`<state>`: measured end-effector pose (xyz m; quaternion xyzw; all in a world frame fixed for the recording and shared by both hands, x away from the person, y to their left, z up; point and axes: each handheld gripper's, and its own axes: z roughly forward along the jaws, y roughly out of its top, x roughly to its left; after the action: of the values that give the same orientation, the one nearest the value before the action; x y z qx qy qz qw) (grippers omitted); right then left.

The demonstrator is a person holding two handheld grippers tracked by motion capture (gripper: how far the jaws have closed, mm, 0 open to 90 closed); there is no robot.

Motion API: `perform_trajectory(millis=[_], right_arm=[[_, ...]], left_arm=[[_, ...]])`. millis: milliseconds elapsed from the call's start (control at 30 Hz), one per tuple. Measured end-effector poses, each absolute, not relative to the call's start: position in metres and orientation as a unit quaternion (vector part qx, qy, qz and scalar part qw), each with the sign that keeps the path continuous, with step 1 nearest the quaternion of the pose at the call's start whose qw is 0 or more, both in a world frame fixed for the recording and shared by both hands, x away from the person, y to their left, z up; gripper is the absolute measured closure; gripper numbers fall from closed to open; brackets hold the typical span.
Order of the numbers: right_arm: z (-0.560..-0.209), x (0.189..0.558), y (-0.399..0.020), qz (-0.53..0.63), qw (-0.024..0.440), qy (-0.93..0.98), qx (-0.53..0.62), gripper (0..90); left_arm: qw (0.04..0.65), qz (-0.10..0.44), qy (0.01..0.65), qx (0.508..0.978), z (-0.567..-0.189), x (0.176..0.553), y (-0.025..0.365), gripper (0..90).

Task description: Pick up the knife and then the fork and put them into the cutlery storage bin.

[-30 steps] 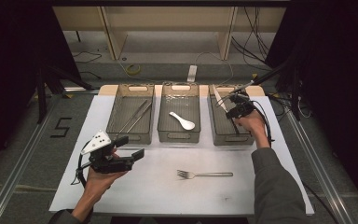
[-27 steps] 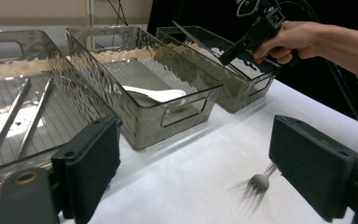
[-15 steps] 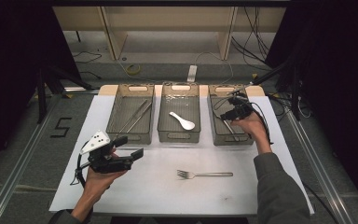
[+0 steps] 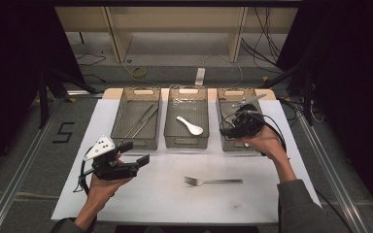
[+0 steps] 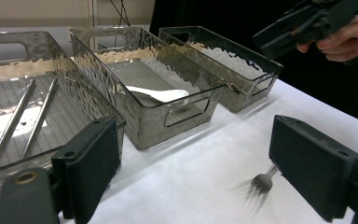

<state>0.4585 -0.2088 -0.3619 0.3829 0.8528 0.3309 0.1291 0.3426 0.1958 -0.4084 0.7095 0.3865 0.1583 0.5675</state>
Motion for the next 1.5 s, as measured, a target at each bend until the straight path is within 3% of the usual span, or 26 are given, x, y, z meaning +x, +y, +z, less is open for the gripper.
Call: perform_trajectory(millis=[433, 1067, 1500], right_arm=[[-0.381, 0.432, -0.197, 0.324, 0.080, 0.877, 0.346, 31.9], [-0.401, 0.409, -0.185, 0.285, 0.069, 0.905, 0.309, 28.3], [-0.423, 0.397, -0.177, 0.248, 0.057, 0.924, 0.284, 35.2]], left_arm=[[0.568, 0.162, 0.382, 0.711, -0.408, 0.342, 0.196, 15.5], [0.568, 0.162, 0.382, 0.711, -0.408, 0.341, 0.195, 15.5], [0.567, 0.163, 0.381, 0.712, -0.408, 0.341, 0.195, 15.5]])
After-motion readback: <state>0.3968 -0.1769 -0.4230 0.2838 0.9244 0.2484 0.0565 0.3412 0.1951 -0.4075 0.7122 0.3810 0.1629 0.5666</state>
